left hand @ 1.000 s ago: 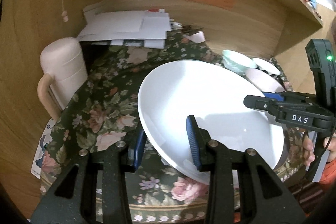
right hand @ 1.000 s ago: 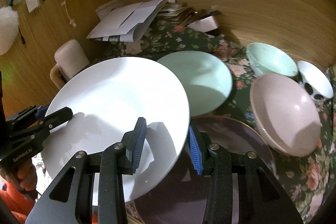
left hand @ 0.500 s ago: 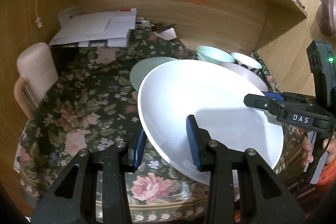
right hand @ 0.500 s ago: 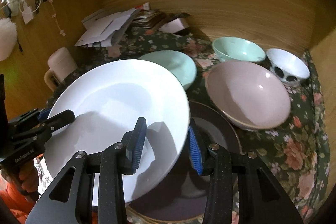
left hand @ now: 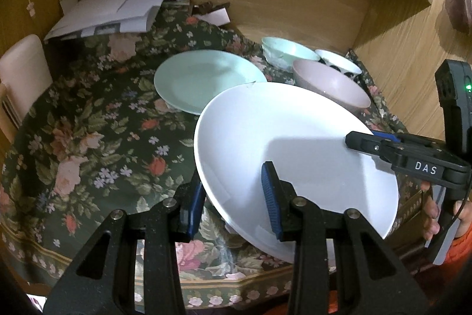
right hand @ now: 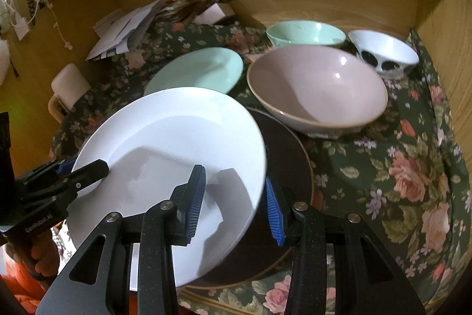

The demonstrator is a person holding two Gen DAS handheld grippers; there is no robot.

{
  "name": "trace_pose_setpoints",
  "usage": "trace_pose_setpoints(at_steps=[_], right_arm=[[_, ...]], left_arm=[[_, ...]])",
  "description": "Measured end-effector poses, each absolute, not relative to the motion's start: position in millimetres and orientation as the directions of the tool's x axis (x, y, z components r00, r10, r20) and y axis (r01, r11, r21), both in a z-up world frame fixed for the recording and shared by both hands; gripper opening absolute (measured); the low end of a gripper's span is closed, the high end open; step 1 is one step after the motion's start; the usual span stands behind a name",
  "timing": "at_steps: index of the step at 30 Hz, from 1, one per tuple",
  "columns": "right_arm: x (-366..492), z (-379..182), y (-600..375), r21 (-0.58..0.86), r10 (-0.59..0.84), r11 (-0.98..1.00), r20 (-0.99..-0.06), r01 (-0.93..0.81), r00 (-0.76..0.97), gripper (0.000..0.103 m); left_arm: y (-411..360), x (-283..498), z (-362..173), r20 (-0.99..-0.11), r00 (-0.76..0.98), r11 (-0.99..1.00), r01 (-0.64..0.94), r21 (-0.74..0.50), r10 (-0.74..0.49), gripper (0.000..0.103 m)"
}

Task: Organize plates and bowls

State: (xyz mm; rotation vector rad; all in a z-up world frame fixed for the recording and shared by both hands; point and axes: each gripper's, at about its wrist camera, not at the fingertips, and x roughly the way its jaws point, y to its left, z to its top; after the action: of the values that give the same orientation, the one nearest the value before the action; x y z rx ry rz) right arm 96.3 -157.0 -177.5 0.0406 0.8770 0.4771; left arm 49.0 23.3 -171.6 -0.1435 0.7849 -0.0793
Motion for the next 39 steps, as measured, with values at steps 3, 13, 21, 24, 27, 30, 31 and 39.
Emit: trace_pose_setpoints(at_steps=[3,13,21,24,27,30,31,39], right_arm=[[96.6,-183.9,-161.4,0.237,0.417,0.897,-0.735,-0.373,0.535,0.036],[103.0,-198.0,-171.7,0.259,0.409,0.904,-0.754,-0.339,0.514,0.036],[108.1,-200.9,-172.7,0.255,0.409,0.903,-0.757,-0.347,0.509,0.036],[111.1,-200.7,-172.5,0.247,0.407,0.902,-0.76,-0.353,0.507,0.036],[114.3,-200.5,-173.1,0.24,0.404,0.902,-0.765,-0.36,0.502,0.036],[115.3,-200.1,-172.9,0.234,0.403,0.9,-0.768,-0.367,0.498,0.037],[115.2,-200.0,-173.2,0.233,0.403,0.9,-0.768,-0.369,0.498,0.037],[110.2,-197.0,-177.4,0.217,0.38,0.912,-0.763,-0.347,0.522,0.037]], left_arm=[[20.1,51.9,-177.7,-0.709,0.694,0.987,0.016,-0.161,-0.127,0.036],[10.1,62.8,-190.5,-0.736,0.664,0.987,0.022,-0.159,-0.134,0.036],[9.7,72.2,-195.7,-0.75,0.649,0.987,0.009,-0.16,-0.128,0.037],[9.4,74.9,-196.8,-0.753,0.646,0.987,0.007,-0.16,-0.126,0.037],[8.5,76.2,-197.2,-0.755,0.644,0.987,0.005,-0.159,-0.125,0.037],[8.2,78.1,-197.5,-0.758,0.641,0.987,0.004,-0.158,-0.123,0.037],[8.0,78.8,-197.6,-0.759,0.64,0.988,0.004,-0.155,-0.122,0.037],[4.6,81.8,-199.3,-0.764,0.638,0.993,0.01,-0.114,-0.094,0.037]])
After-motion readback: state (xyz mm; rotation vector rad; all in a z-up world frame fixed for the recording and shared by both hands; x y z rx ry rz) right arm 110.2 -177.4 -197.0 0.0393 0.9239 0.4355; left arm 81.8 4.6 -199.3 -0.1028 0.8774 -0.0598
